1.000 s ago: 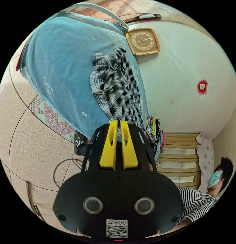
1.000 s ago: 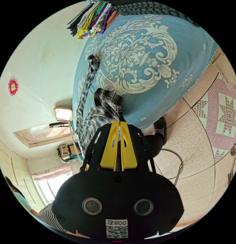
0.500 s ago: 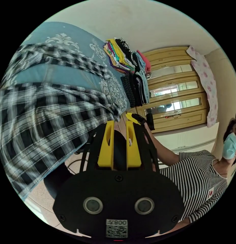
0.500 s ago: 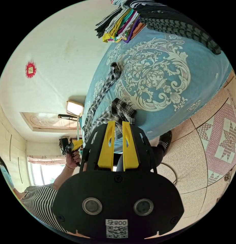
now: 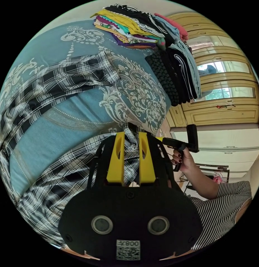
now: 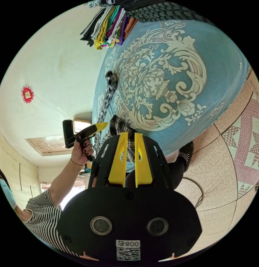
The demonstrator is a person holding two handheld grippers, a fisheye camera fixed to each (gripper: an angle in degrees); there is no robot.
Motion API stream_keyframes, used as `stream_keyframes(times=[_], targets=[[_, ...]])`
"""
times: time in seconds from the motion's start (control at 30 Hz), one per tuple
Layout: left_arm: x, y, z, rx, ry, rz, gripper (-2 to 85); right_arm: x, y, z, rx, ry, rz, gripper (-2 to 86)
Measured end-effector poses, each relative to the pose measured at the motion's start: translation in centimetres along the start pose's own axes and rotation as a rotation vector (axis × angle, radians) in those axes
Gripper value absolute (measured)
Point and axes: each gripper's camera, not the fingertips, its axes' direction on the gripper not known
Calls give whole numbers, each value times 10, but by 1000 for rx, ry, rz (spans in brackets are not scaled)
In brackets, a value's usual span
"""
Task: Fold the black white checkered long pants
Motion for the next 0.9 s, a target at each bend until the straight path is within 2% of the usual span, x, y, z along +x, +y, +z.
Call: stream_keyframes(times=[0.23, 0.5, 0.77, 0.9], targets=[[-42, -36, 124, -77, -47, -12, 28, 12, -3, 4, -23, 13, -12, 28], [-71, -49, 209, -16, -4, 66, 5, 20, 6, -11, 15, -26, -57, 13], [-54, -87, 262, 86, 95, 240, 5, 18, 34, -89, 287, -25, -133, 9], [-41, -111, 310, 40, 30, 316, 3, 21, 46, -100, 321, -8, -130, 8]])
